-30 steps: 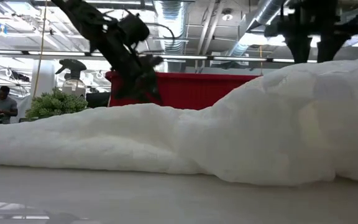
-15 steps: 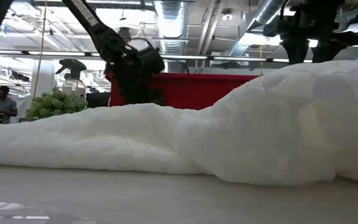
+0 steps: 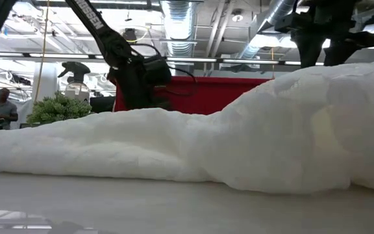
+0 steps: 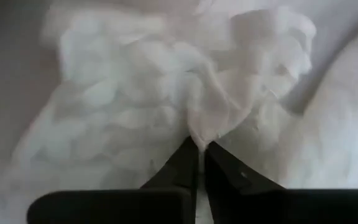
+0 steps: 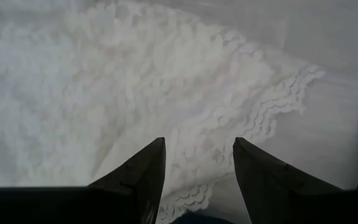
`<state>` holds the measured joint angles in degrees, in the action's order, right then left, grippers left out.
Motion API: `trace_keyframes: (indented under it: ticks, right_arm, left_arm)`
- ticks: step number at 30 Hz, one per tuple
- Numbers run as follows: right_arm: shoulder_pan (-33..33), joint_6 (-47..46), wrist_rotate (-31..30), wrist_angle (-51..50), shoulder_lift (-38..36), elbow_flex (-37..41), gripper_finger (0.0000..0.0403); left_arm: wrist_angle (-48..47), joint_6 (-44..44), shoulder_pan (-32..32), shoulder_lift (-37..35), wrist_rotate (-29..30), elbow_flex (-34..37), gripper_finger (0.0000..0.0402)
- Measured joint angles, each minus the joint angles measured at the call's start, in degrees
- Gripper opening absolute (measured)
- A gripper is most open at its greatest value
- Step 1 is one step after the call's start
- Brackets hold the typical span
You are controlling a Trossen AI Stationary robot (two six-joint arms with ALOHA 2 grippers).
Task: Fold Laundry from Bin
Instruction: Fold the white t-shirt
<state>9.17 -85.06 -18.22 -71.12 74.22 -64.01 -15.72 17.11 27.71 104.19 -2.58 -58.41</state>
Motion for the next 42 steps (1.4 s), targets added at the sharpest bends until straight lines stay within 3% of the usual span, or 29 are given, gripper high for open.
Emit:
trace_keyframes:
  ticks: [3, 10, 17, 22, 31, 36, 42]
  right_arm:
    - [-0.2, 0.0, -0.8, -0.6, 0.0, 0.0, 0.0212]
    - [-3.9, 0.2, -2.1, -0.3, 0.4, 0.0, 0.0212]
    - [-10.4, 10.4, -3.1, 8.3, 5.5, 0.0, 0.0212]
    - [-17.8, 20.0, -2.5, 16.4, 11.9, 0.0, 0.0212]
    - [-30.1, 35.4, 9.1, 27.7, 21.8, 0.1, 0.0218]
    - [-34.4, 37.5, 15.0, 35.8, 25.6, 0.1, 0.0236]
    - [-36.0, 38.0, 15.3, 34.8, 29.6, 0.0, 0.0240]
  left_arm:
    - [-4.5, 0.7, -0.2, -4.9, 2.5, 0.2, 0.0002]
    - [-13.9, -0.6, -1.3, -19.7, 16.3, 0.0, 0.0000]
    - [-17.7, 0.2, -1.3, -29.1, 20.2, 0.0, 0.0000]
    - [-24.0, 0.6, -1.3, -30.5, 20.9, 0.0, 0.0000]
    - [-30.8, 0.6, -1.3, -30.6, 24.9, 0.0, 0.0000]
    - [-30.3, -0.1, -1.3, -30.6, 25.0, 0.0, 0.0000]
    - [-30.3, -0.5, -1.3, -30.6, 24.6, 0.0, 0.0000]
